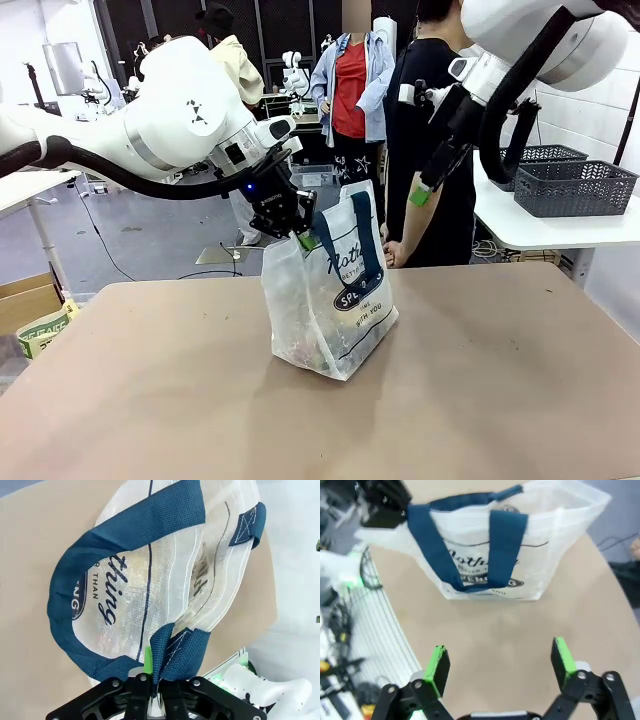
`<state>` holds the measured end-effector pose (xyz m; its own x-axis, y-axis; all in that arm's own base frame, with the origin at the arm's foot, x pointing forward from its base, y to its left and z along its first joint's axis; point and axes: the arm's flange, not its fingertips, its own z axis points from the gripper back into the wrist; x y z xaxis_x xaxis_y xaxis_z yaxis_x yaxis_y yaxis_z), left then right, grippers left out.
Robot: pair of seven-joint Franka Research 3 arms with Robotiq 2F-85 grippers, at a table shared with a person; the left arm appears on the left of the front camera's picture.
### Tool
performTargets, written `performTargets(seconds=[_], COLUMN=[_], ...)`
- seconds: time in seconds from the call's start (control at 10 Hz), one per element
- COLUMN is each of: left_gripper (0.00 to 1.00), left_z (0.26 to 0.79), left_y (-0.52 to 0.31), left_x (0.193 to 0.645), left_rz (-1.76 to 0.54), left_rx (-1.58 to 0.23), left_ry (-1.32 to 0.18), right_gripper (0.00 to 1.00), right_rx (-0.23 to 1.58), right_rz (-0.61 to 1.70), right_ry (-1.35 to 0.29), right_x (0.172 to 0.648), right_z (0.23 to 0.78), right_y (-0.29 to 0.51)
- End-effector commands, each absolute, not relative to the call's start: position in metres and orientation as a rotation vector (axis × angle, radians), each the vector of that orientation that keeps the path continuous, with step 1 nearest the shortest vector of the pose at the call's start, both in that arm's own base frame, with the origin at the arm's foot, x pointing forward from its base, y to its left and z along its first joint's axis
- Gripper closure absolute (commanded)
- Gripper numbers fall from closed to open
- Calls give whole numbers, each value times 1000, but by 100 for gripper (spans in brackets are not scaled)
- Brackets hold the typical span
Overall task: Transfer purchased items from the store into the shopping bag.
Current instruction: Move the Reusable shopping bag to the right side of the table.
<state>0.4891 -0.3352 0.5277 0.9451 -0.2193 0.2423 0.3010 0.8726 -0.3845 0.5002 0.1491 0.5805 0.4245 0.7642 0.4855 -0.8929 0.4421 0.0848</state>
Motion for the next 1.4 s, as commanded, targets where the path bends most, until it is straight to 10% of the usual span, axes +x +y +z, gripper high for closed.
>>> performTargets(seconds=[0.0, 1.3], left_gripper=[100, 100], left_z=[530, 527], left_y=[-333, -335], left_x=[488, 489], left_rz=[-266, -268], left_rx=[-439, -432], left_ry=[-195, -193], right_gripper=[0, 0], right_rx=[237, 227], right_rz=[1189, 1187], right_ry=[-488, -511], right_x=[499, 508], right_z=[567, 578], right_y=[143, 144])
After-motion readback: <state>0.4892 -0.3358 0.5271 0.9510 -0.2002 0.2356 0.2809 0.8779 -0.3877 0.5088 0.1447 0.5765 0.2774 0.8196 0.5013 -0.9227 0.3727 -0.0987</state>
